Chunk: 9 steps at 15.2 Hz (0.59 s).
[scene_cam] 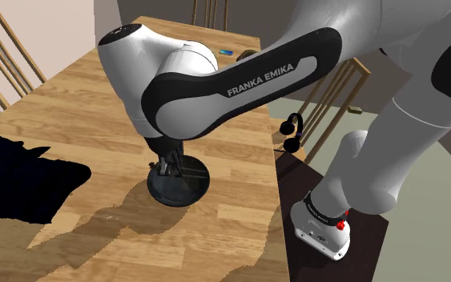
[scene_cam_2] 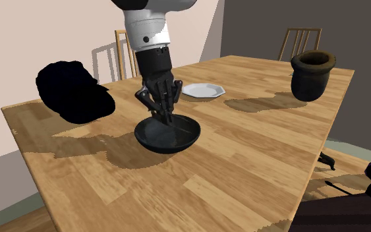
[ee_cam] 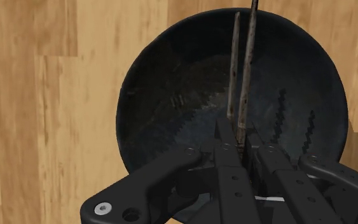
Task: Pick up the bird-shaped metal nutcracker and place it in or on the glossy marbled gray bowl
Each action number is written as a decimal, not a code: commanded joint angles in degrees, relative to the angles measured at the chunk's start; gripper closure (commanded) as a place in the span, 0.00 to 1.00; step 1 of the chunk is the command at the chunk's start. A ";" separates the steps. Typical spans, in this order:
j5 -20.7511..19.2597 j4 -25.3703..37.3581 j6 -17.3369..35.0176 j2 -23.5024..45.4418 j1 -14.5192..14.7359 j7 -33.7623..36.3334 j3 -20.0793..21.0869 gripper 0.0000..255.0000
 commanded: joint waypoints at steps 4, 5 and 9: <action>-0.07 -0.23 0.43 0.19 0.01 0.05 0.00 1.00; -0.07 -0.23 0.43 0.19 0.01 0.05 0.00 1.00; -0.07 -0.23 0.42 0.18 0.01 0.04 0.00 0.00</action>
